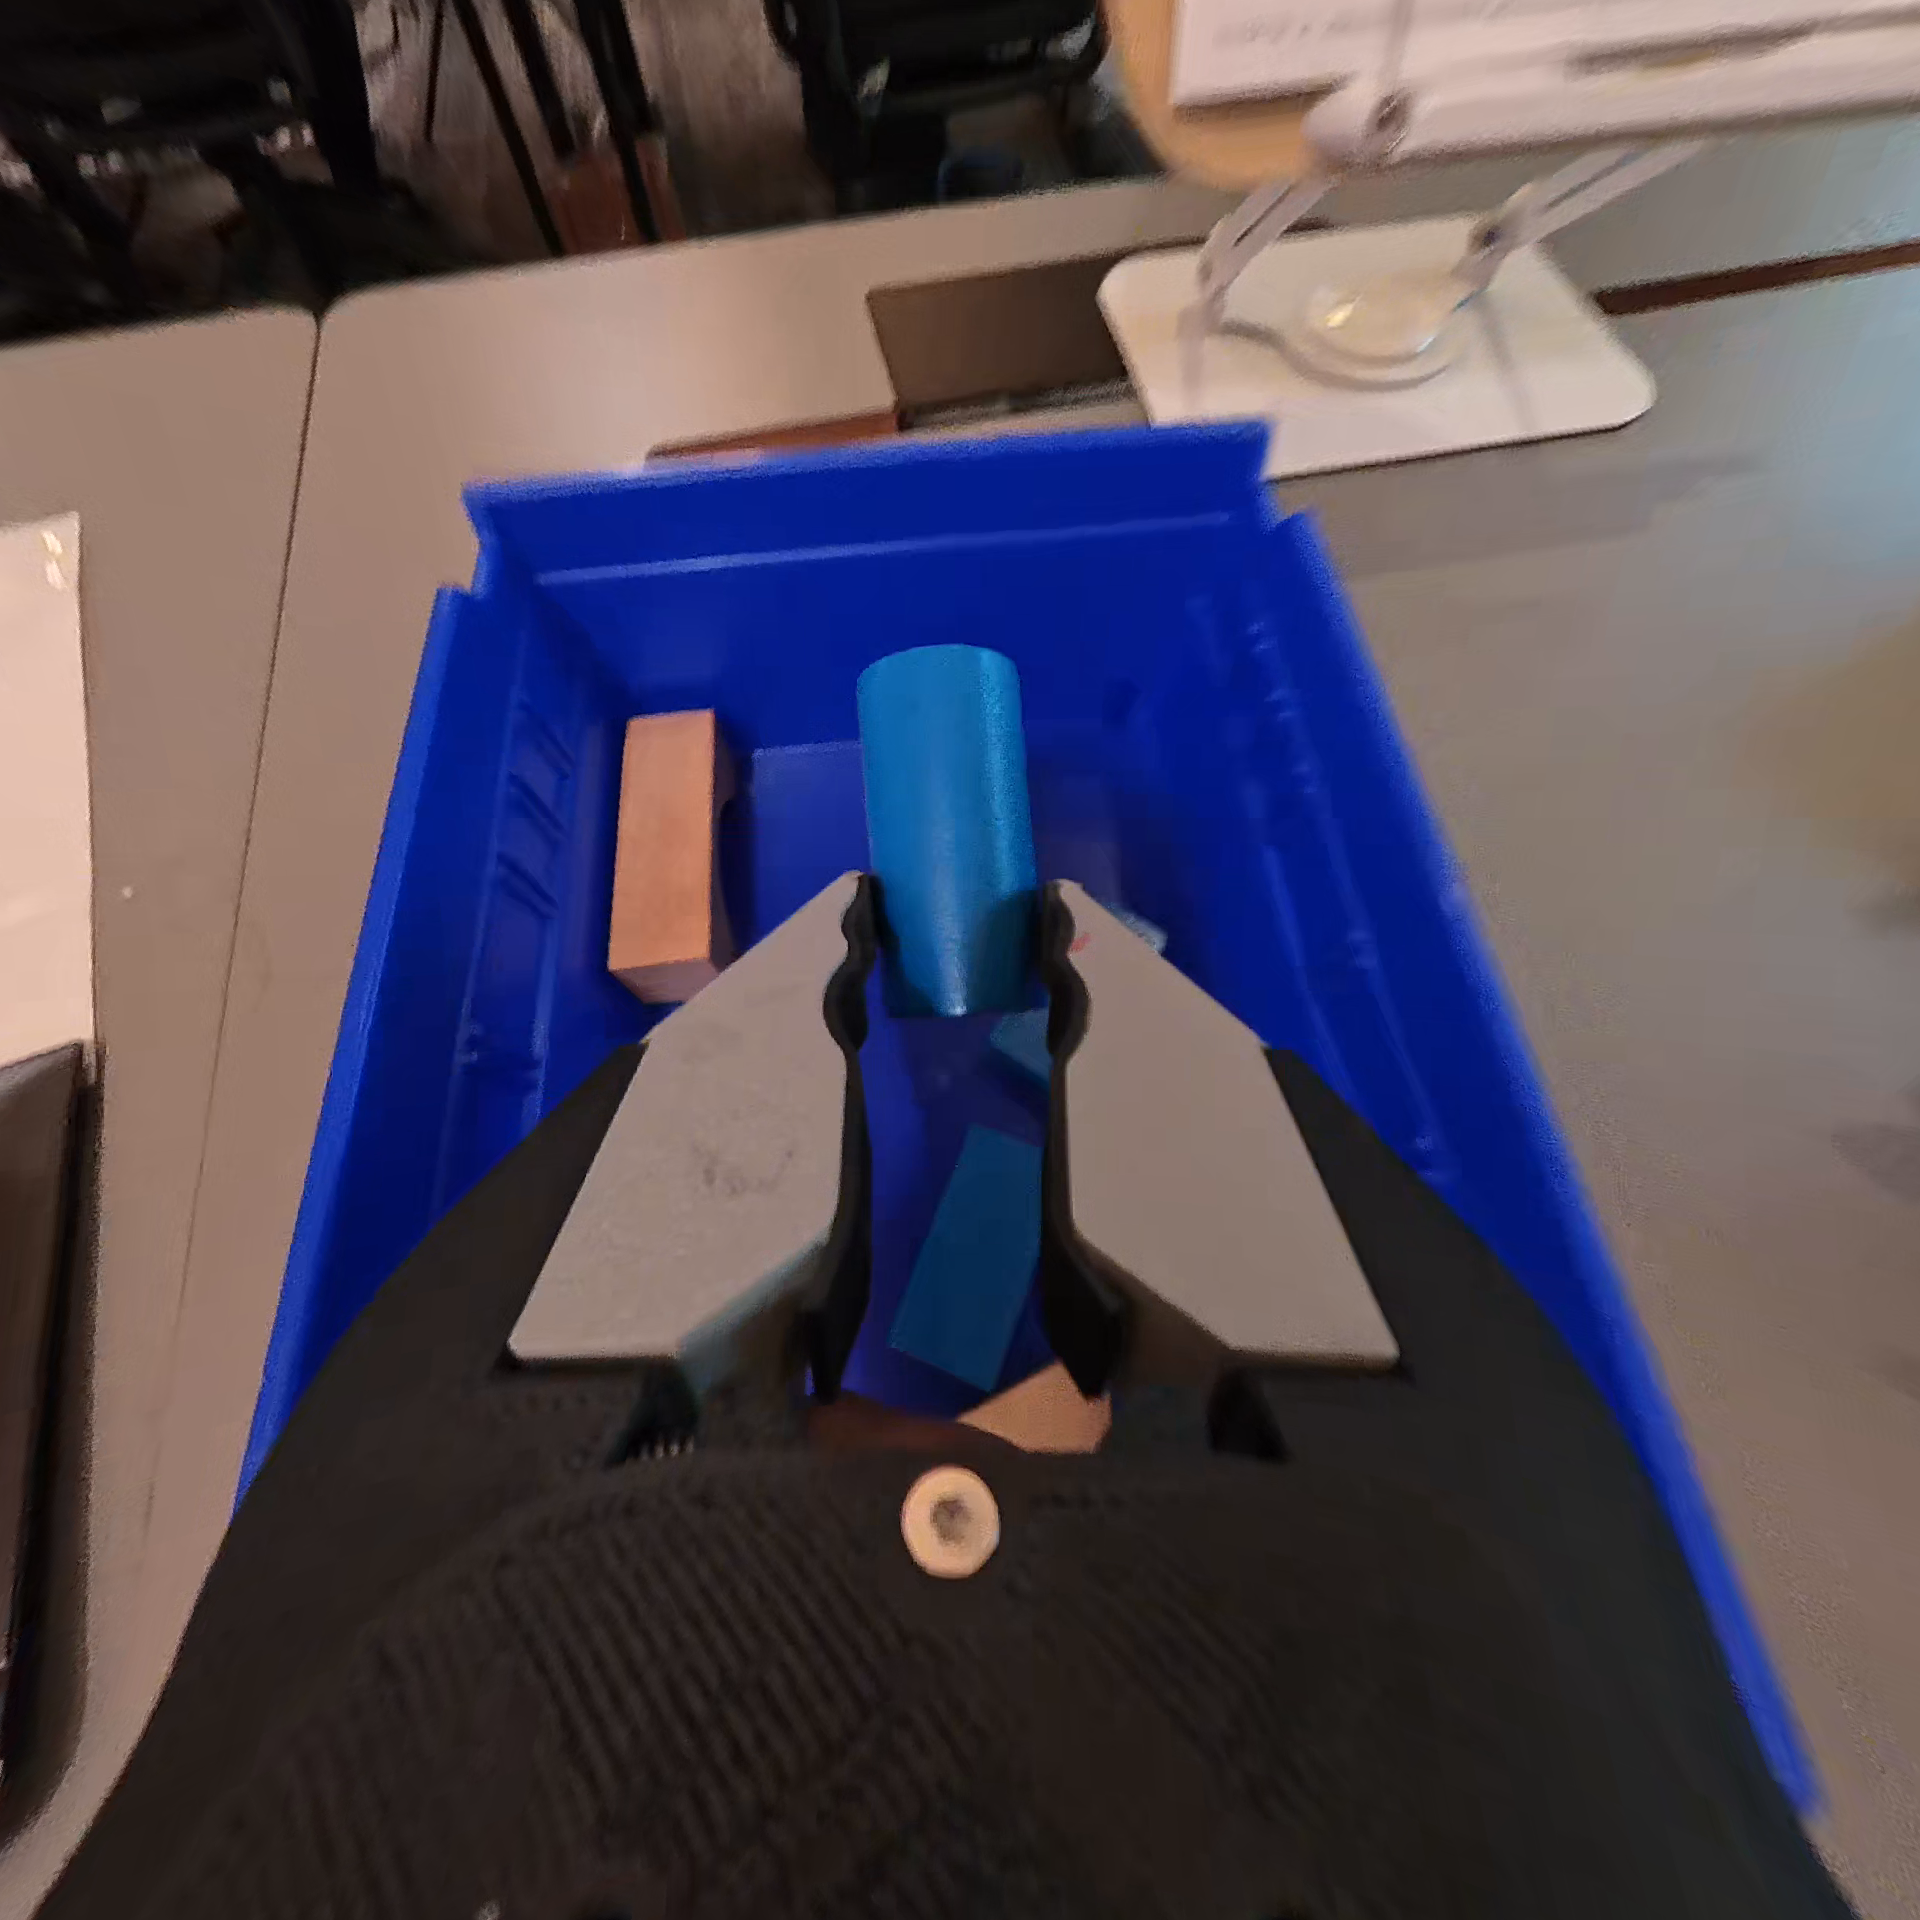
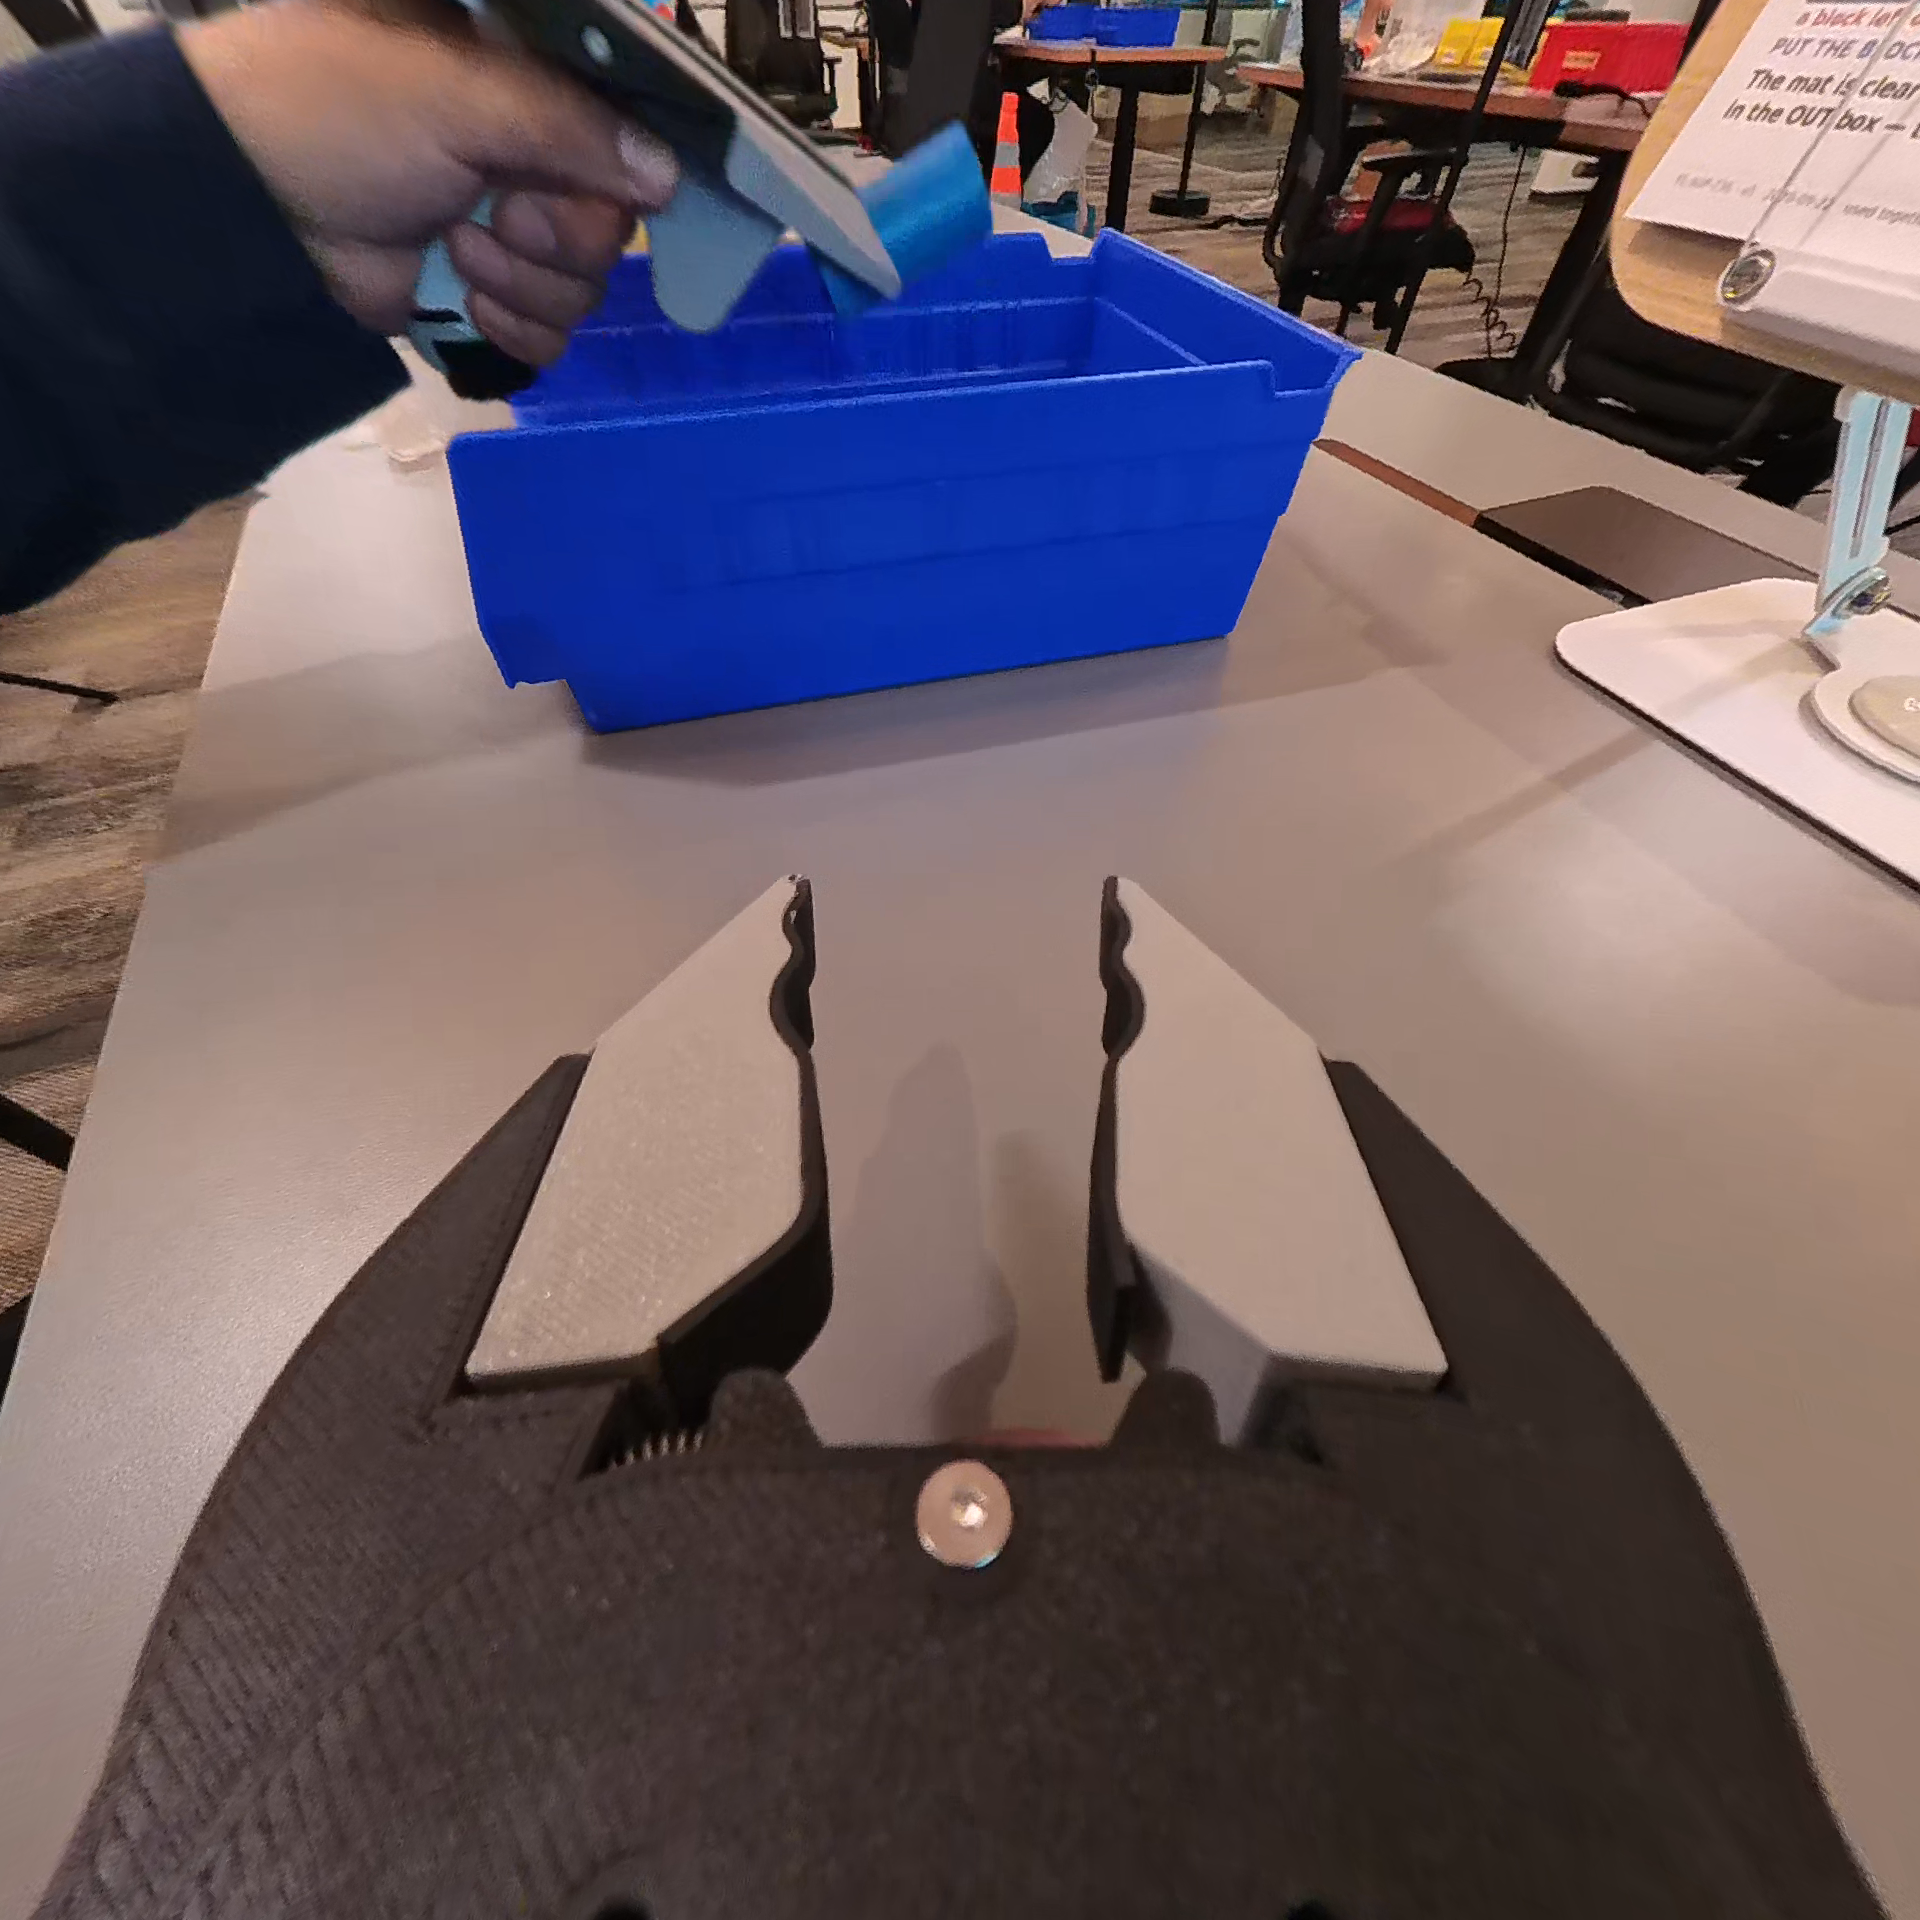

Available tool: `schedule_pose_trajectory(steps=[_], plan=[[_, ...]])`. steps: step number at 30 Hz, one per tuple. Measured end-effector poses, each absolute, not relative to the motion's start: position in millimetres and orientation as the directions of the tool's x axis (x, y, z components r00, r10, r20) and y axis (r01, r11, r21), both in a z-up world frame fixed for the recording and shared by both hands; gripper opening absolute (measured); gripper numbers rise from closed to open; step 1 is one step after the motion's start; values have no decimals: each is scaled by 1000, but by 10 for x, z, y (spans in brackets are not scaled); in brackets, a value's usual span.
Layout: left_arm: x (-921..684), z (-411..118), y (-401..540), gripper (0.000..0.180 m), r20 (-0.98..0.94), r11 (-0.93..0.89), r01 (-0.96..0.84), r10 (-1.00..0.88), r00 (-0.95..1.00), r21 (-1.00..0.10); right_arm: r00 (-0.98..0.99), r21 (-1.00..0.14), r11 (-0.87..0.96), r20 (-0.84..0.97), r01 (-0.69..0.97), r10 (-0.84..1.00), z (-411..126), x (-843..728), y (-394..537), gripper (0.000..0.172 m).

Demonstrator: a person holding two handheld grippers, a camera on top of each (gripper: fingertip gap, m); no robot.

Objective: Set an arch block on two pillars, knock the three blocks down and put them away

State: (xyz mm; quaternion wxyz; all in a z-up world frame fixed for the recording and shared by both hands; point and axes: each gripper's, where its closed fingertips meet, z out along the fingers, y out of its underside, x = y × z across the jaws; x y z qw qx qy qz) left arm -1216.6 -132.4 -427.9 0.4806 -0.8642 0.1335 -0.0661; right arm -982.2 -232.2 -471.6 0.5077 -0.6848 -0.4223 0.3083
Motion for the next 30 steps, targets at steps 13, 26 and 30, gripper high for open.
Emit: schedule_pose_trajectory(steps=[13, 26, 30], plan=[[-9932, -3663, -2221, 29, -4, -113, -114, -692, 722, -987, 186, -965, -247, -259, -86, 948, -3849, -9483, -2513, 58], [-9193, -4221, -2170, 29, -103, 51, -99, -756, 647, -994, 186, -866, -467, -495, -175, 849, -4013, -9313, -2195, 38], [-9147, -4395, -2174, 29, -92, 7, -135, -767, 635, -991, 315, -916, -395, -397, -75, 862, -4224, -9347, -2114, 33]])
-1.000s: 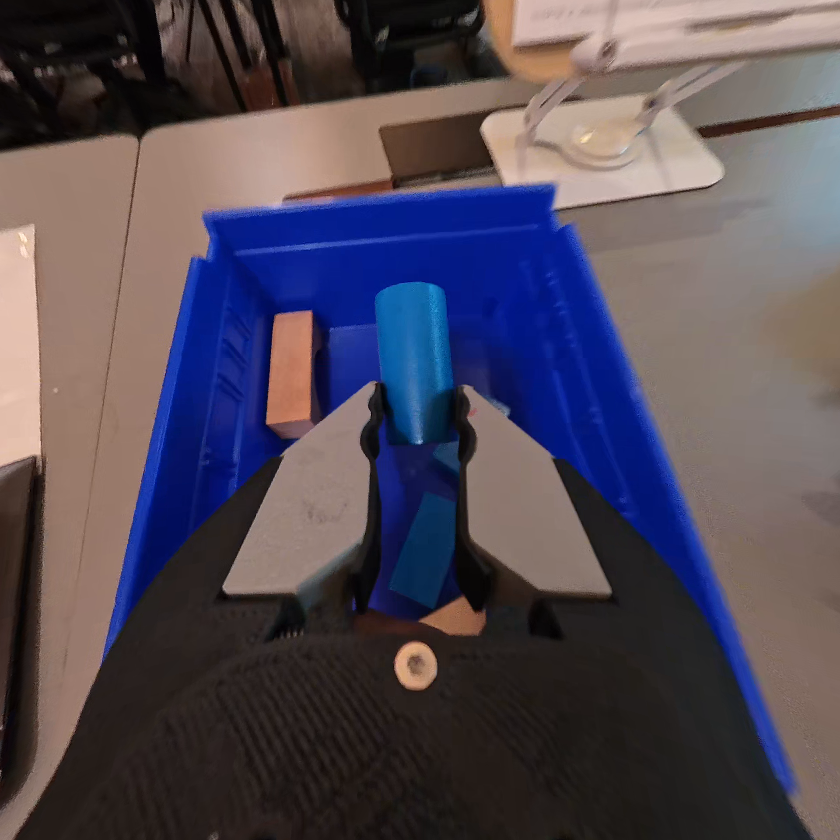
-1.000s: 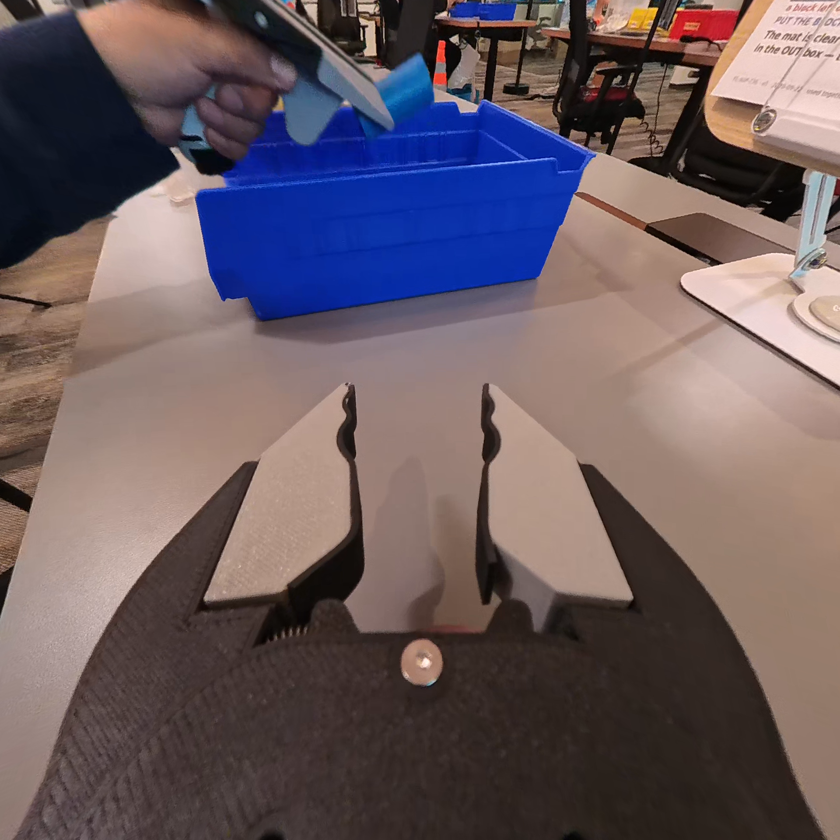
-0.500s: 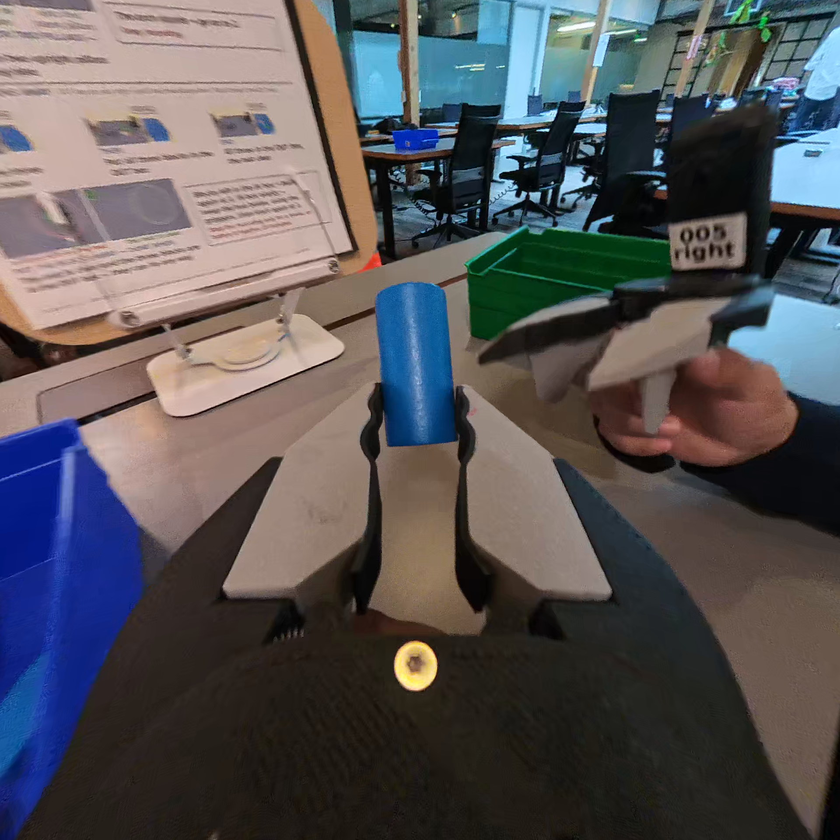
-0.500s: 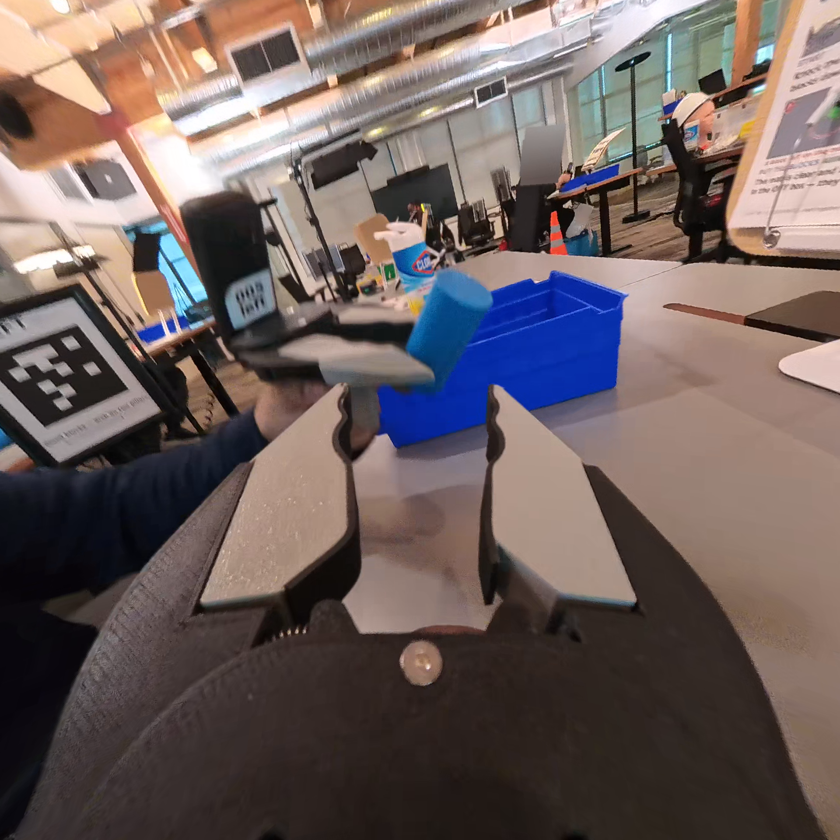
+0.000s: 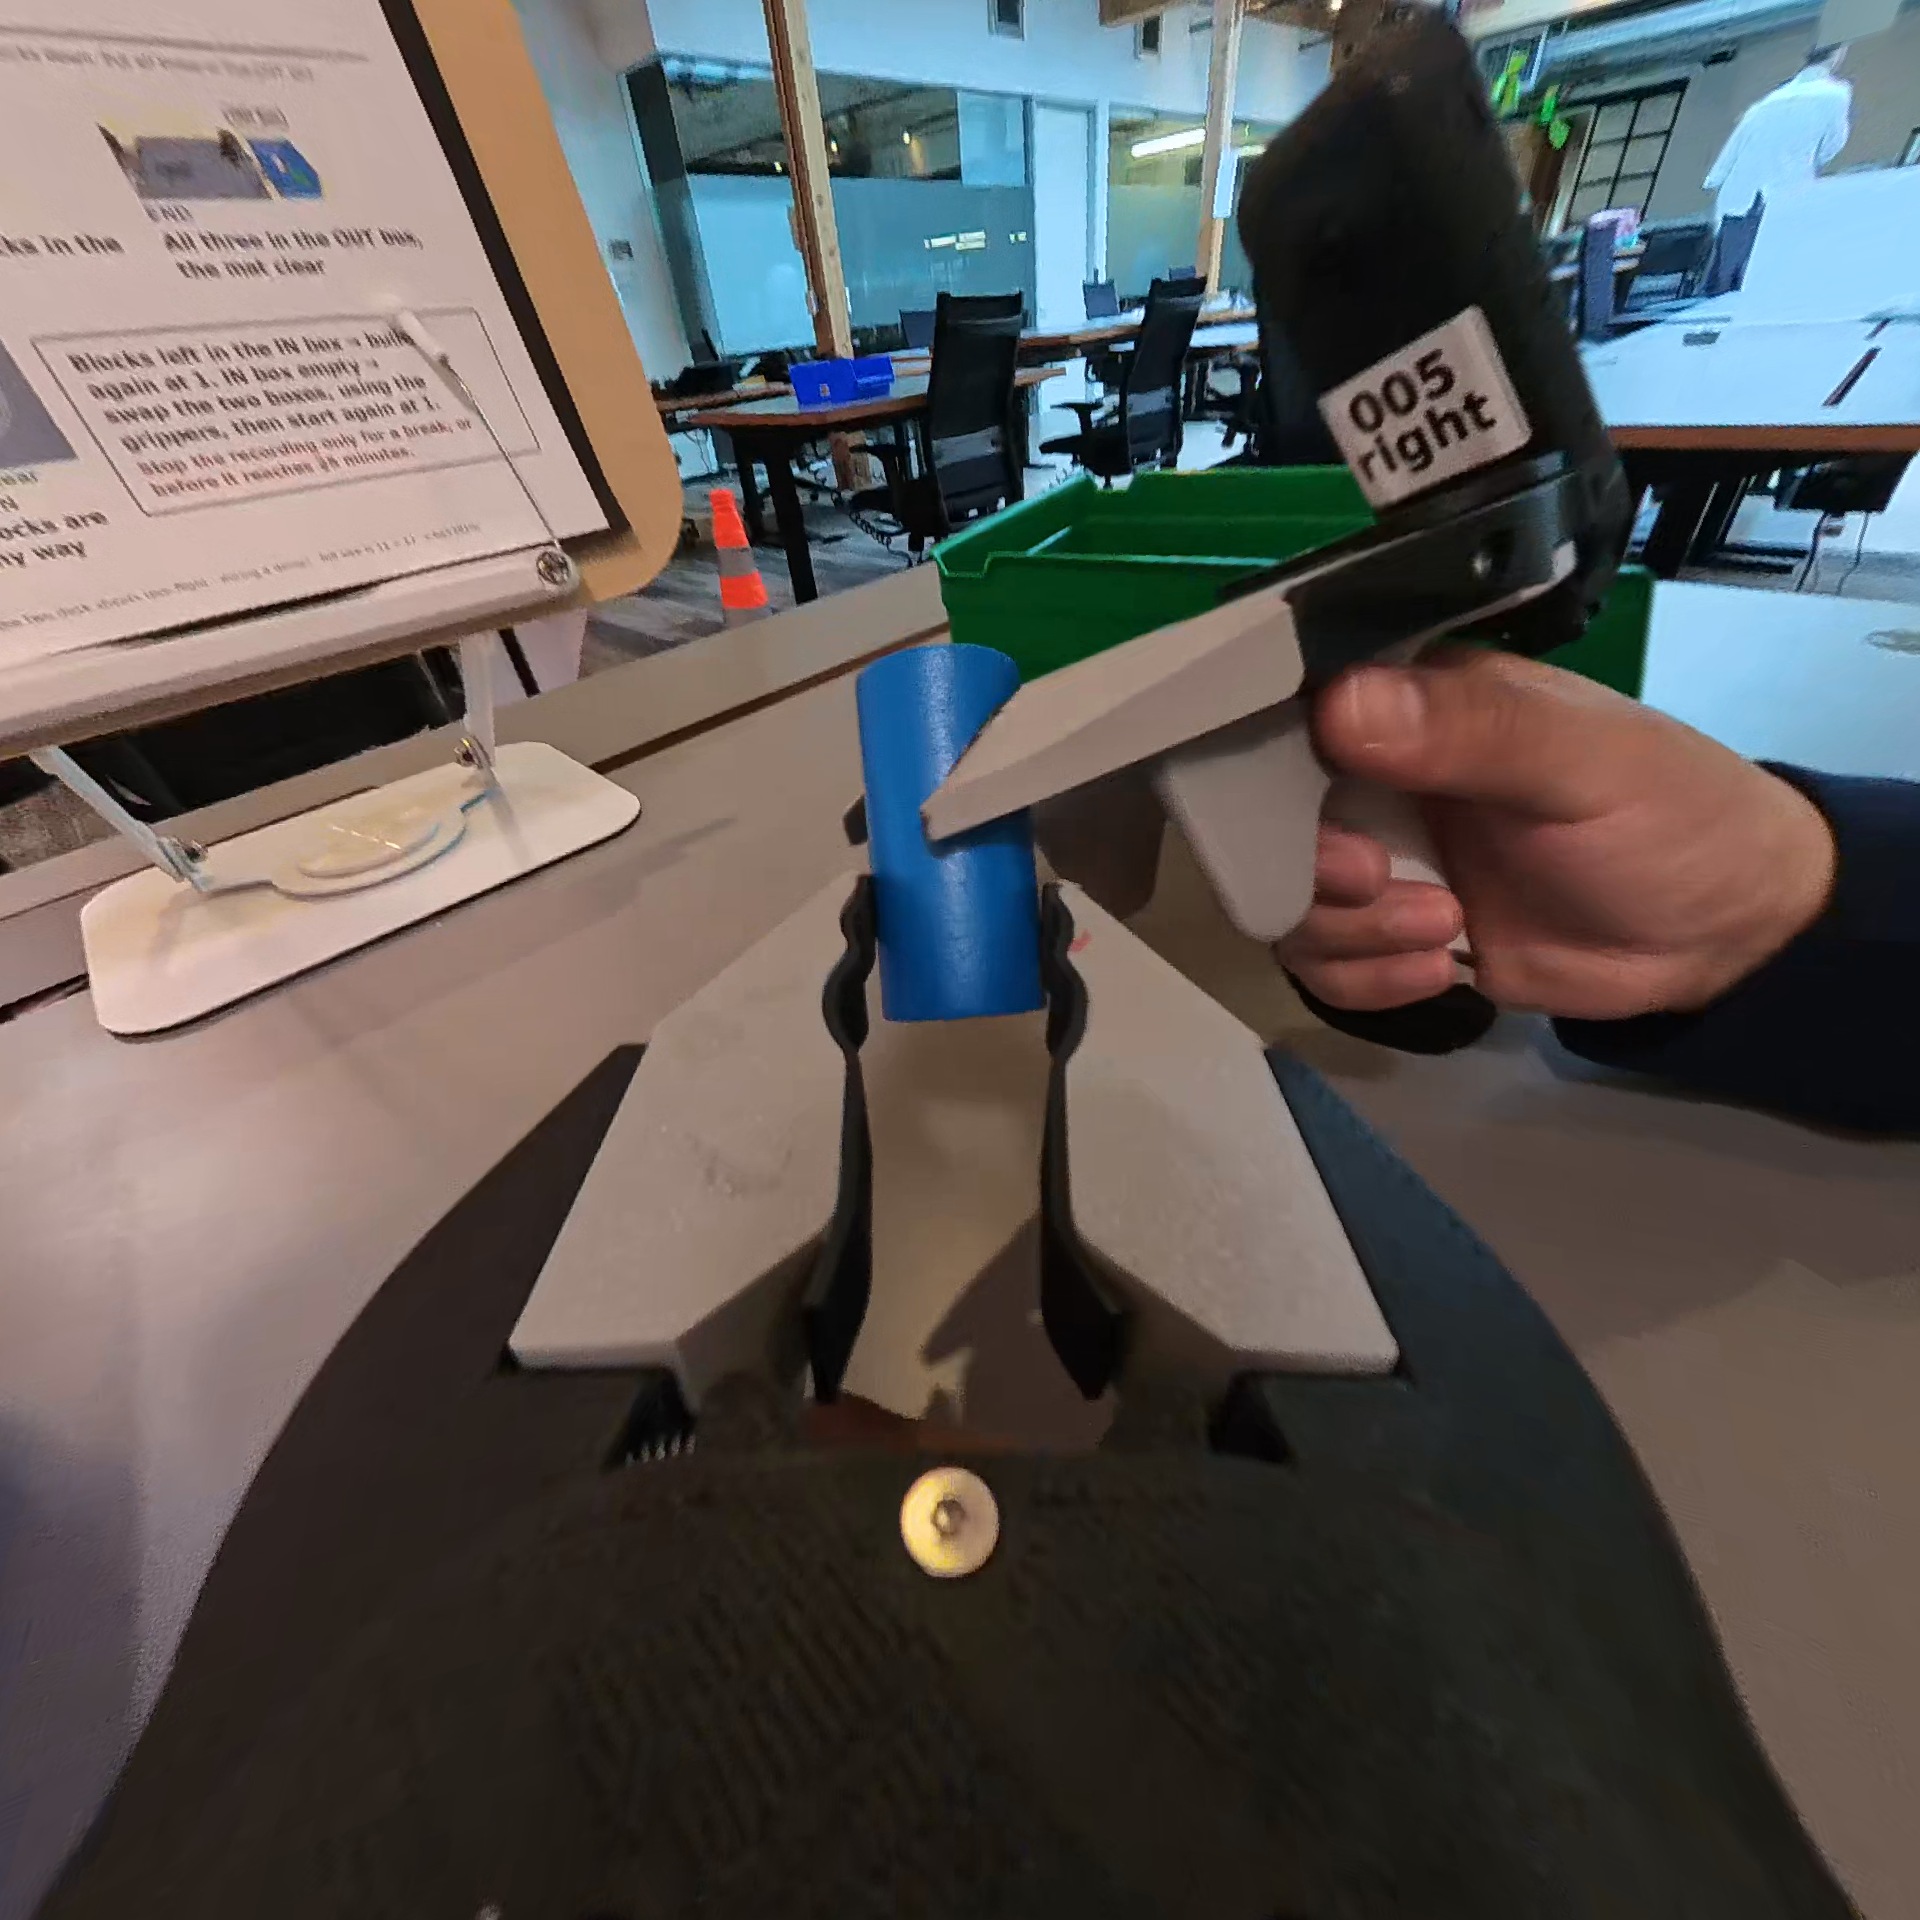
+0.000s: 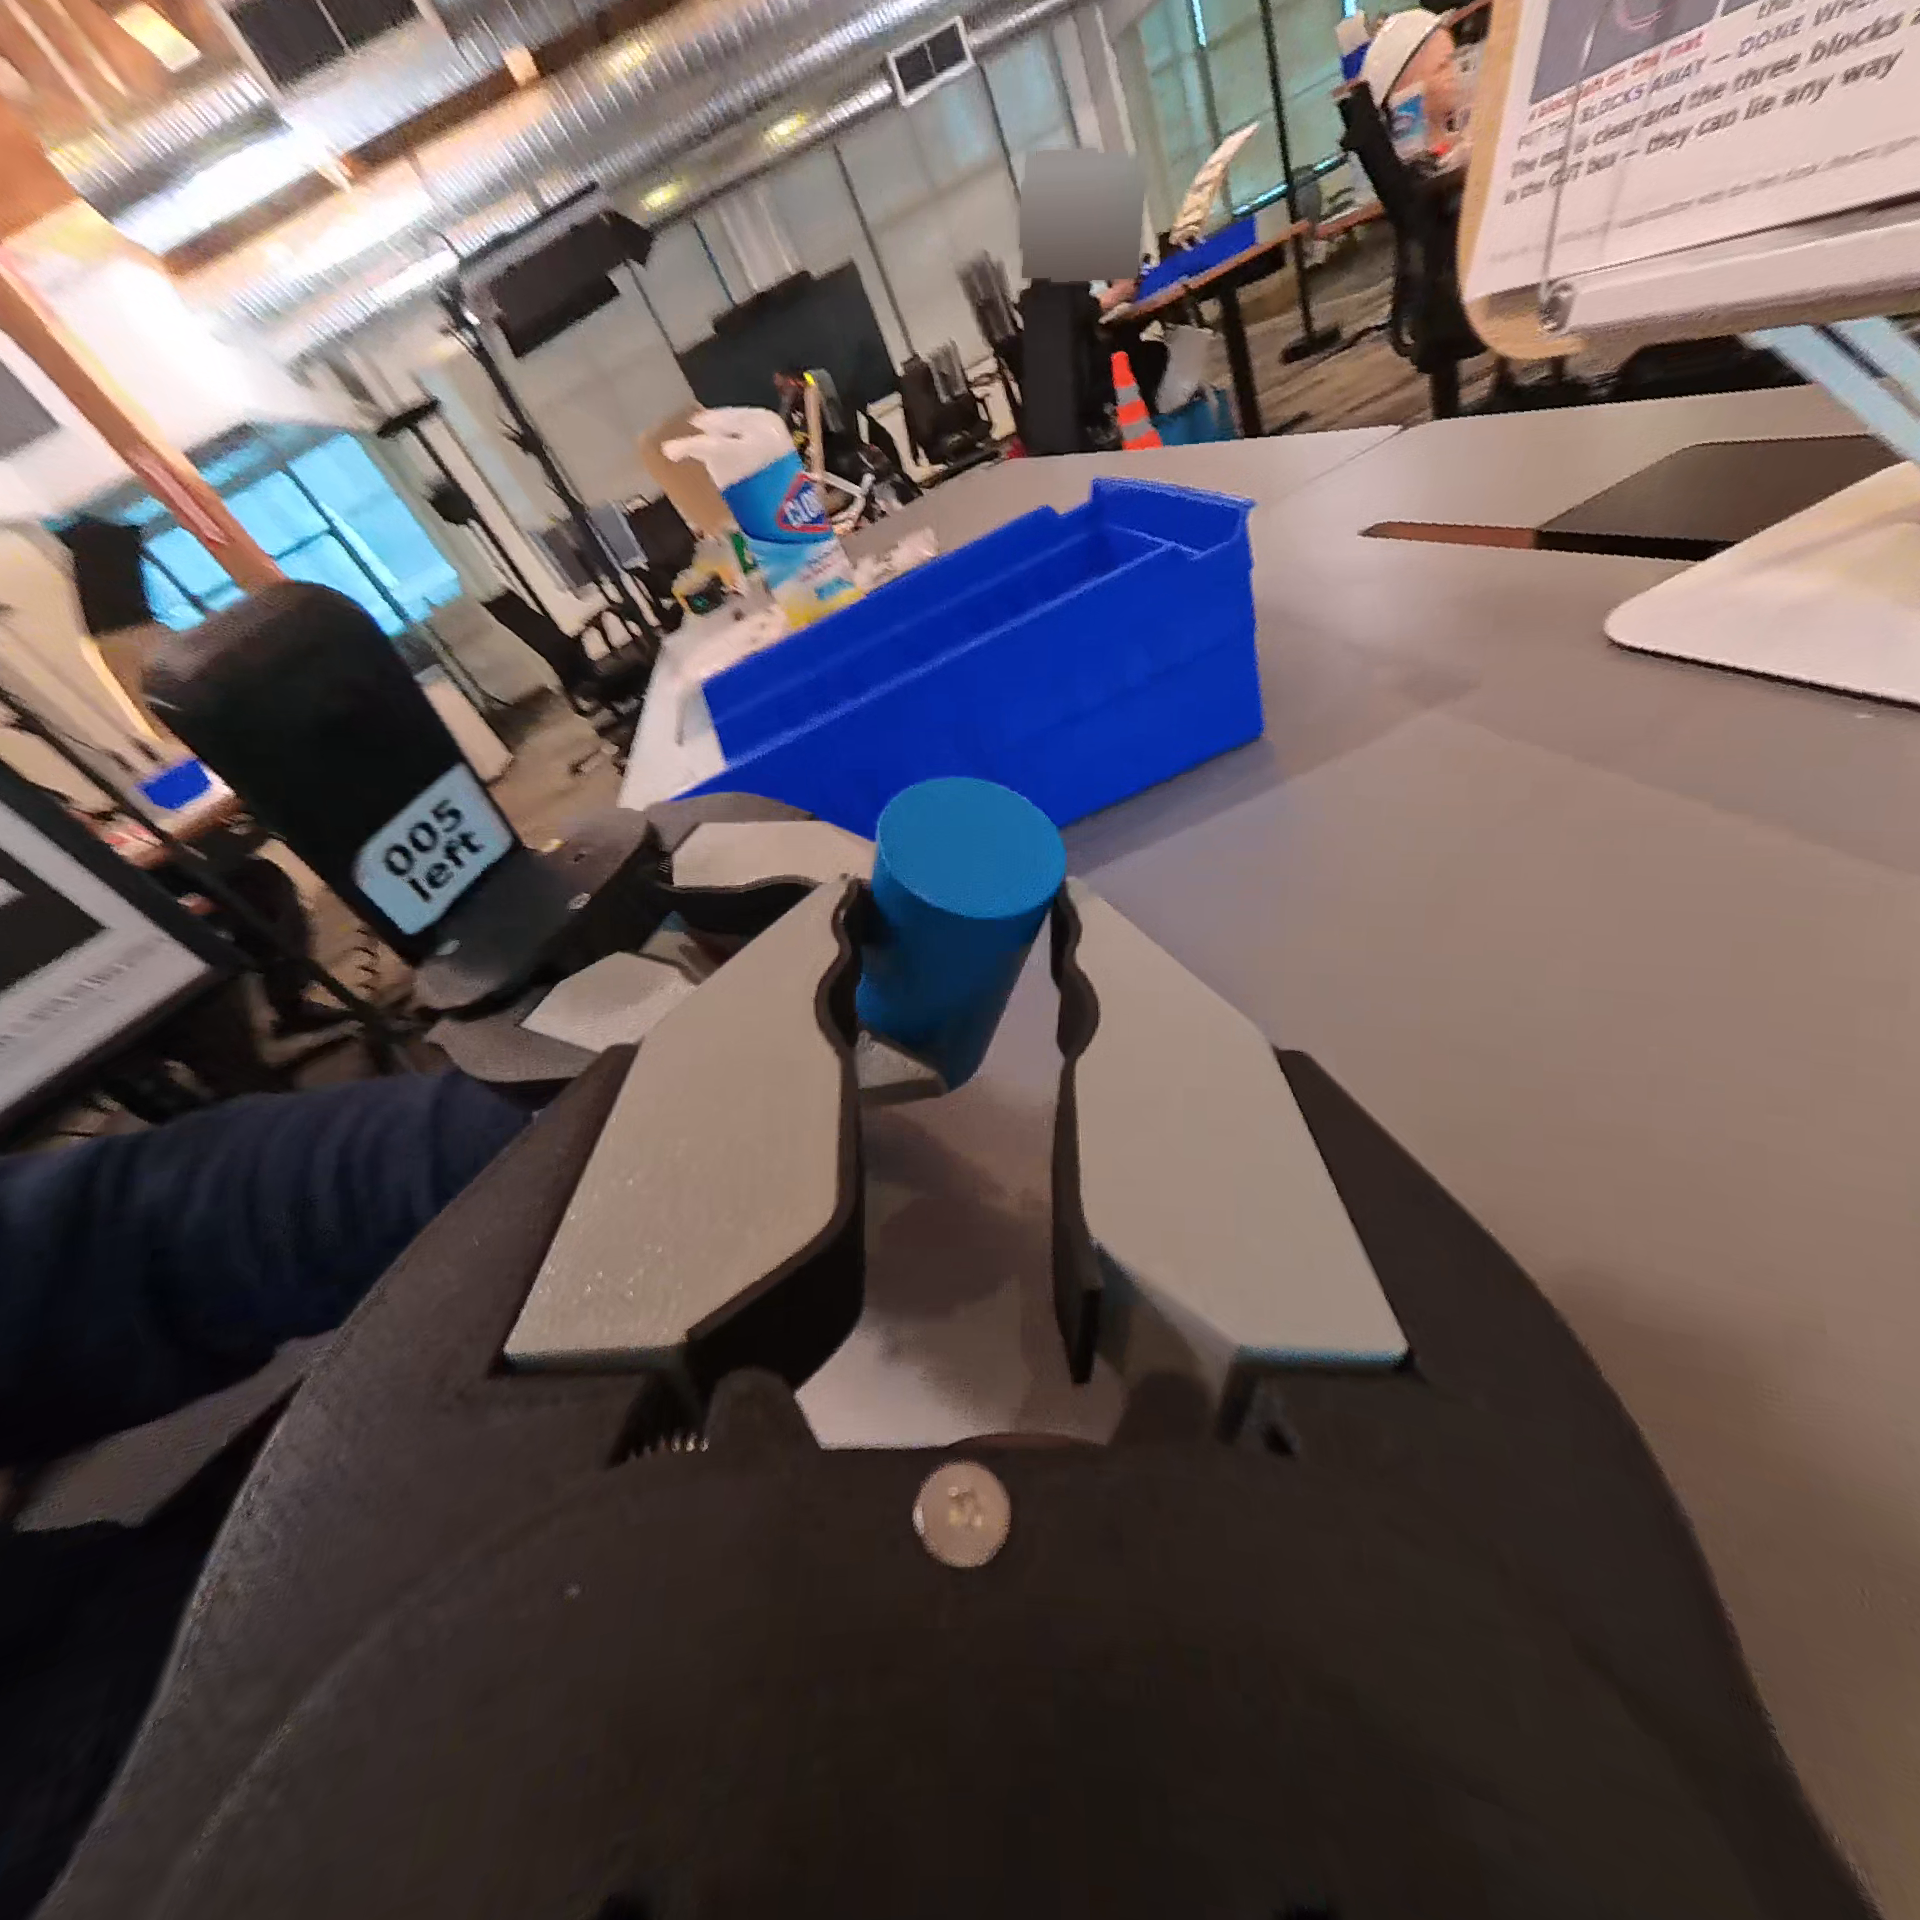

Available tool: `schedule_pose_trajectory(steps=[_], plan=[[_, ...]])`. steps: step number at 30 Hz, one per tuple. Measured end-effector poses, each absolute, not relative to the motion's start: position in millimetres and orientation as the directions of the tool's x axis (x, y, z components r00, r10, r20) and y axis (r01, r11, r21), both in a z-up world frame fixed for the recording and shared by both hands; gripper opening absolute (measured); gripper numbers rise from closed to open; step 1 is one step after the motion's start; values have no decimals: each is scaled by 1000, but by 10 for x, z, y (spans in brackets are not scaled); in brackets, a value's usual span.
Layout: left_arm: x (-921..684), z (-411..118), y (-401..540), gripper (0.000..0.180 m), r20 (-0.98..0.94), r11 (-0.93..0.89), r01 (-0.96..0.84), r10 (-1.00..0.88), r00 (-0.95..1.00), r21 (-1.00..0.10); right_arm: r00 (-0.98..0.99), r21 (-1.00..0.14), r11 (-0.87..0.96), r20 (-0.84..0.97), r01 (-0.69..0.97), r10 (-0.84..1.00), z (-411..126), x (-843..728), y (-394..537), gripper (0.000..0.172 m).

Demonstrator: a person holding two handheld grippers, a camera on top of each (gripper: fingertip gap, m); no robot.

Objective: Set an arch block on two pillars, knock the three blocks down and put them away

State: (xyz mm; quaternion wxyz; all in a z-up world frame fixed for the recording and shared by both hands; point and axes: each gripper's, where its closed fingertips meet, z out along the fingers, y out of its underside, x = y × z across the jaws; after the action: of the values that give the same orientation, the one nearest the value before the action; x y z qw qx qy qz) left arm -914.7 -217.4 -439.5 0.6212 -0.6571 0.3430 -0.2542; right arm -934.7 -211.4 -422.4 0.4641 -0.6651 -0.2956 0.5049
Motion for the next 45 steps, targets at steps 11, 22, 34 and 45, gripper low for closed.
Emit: schedule_pose_trajectory(steps=[11, 22, 34, 45], plan=[[-9267, -4602, -1999, 34, -152, -71, -246, -615, 774, -967, 546, -960, -242, -128, 142, 828, -4506, -9311, -1935, 30], [-9488, -4720, -1811, 52, -192, -161, -298, -472, 860, -941, 695, -906, -329, -55, 268, 717, -4910, -8931, -1608, 30], [-9521, -4693, -1822, 51, -188, -149, -286, -463, 866, -947, 676, -850, -346, 16, 398, 736, -5125, -8942, -1694, 30], [-9650, -4672, -1862, 51, -148, -160, -243, -452, 880, -957, 654, -843, -310, 64, 440, 754, -5137, -8968, -1757, 43]])
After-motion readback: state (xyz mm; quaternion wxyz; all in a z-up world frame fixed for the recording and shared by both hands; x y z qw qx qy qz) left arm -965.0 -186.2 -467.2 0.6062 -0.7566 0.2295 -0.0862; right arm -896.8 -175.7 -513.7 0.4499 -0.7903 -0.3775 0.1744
